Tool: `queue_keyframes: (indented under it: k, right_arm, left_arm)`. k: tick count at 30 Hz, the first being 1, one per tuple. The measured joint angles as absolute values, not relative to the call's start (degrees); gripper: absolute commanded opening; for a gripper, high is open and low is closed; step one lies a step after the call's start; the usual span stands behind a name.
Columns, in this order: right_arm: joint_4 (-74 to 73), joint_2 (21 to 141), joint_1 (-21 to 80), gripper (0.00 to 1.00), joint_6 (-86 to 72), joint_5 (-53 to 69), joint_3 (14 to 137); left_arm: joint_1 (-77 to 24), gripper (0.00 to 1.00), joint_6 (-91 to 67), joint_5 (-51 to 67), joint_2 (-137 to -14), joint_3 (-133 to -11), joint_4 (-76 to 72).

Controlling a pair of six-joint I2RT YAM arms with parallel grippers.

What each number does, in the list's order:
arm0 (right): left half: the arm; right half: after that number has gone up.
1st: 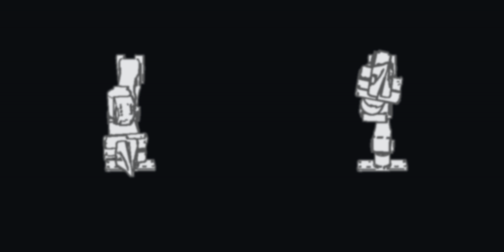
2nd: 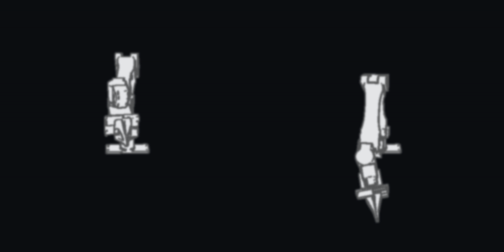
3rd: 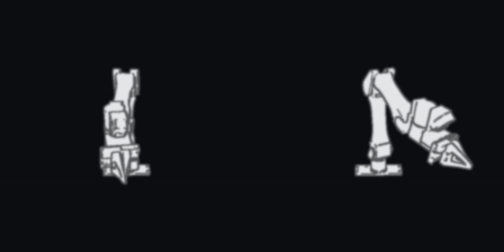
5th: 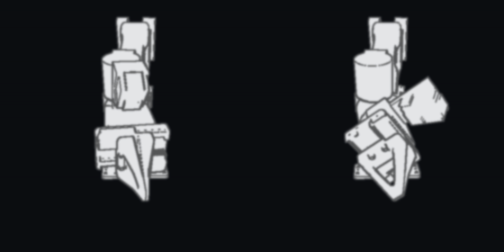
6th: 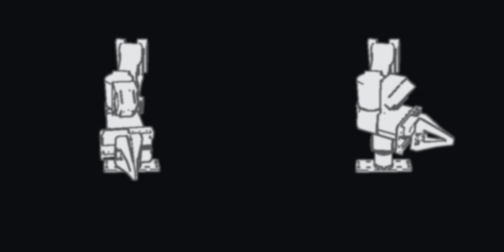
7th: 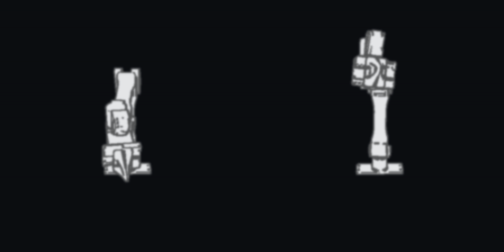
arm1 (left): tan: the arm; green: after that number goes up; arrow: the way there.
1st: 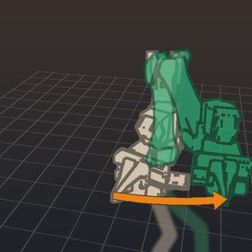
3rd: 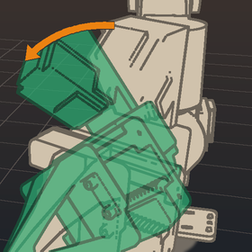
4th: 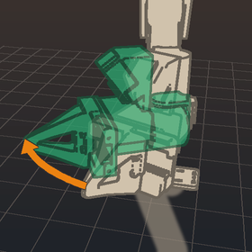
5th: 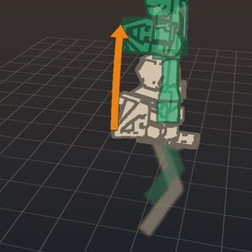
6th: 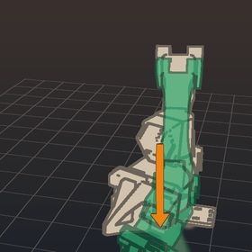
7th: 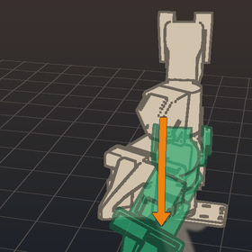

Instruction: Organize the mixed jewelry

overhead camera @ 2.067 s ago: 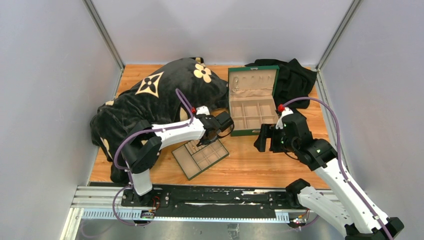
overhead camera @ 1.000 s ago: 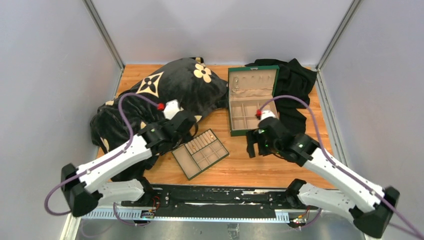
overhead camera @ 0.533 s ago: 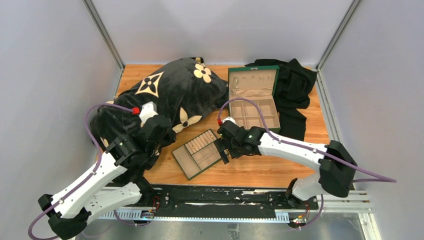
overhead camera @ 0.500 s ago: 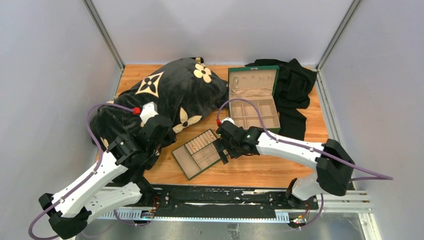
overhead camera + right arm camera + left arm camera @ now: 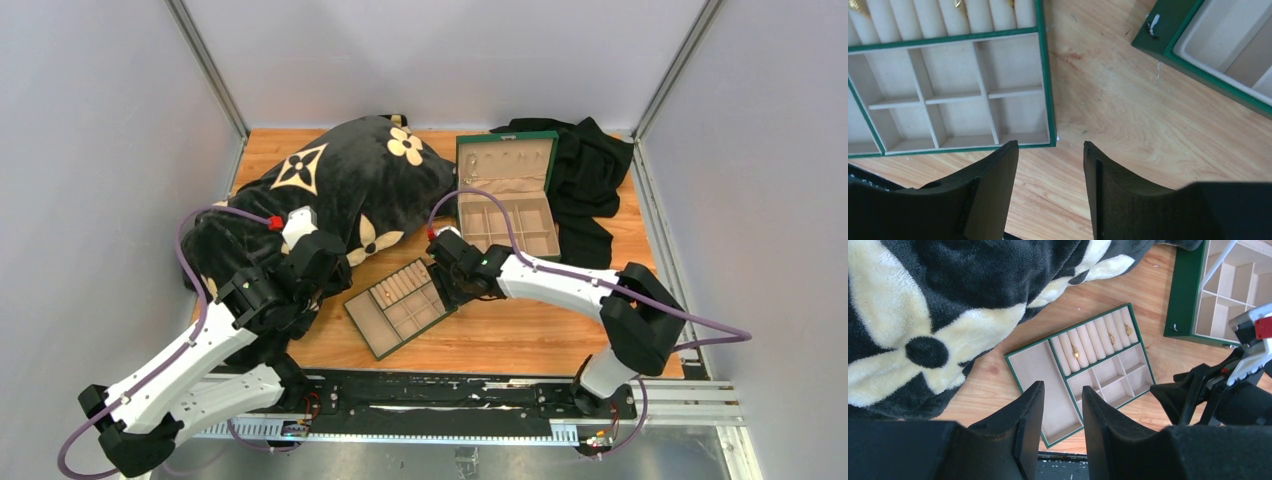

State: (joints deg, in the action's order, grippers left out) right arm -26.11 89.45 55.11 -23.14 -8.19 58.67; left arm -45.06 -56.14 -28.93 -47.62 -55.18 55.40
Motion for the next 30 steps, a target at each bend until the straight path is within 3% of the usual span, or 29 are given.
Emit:
queue_keyframes:
  k: [5,14,17,22,30]
  right_arm:
    - [-24.95,92.60,53.60,0.53,-23.11,-7.49,59.96]
    - [-22.74,98.00,53.15,0.38,-22.90,-5.43,60.60]
    - [-21.91,99.07,53.10,0.29,-22.98,-4.29,60.73]
    - [-21.61,99.39,52.95,0.00,-22.63,-3.75,61.14]
    - [-22.17,97.25,52.84,0.00,-21.32,-2.94,60.31]
  left_arm:
    - [-45.04,0.38,-56.10,-28.84,-48.12,-55.18,55.44]
    - [-45.01,0.38,-56.12,-28.64,-48.75,-55.18,55.44]
    - [-45.01,0.38,-56.14,-28.67,-48.75,-55.18,55.44]
    - [-45.01,0.38,-56.16,-28.67,-48.75,-55.18,55.44]
    - [-45.01,0.38,-56.55,-28.88,-49.15,-55.18,55.44]
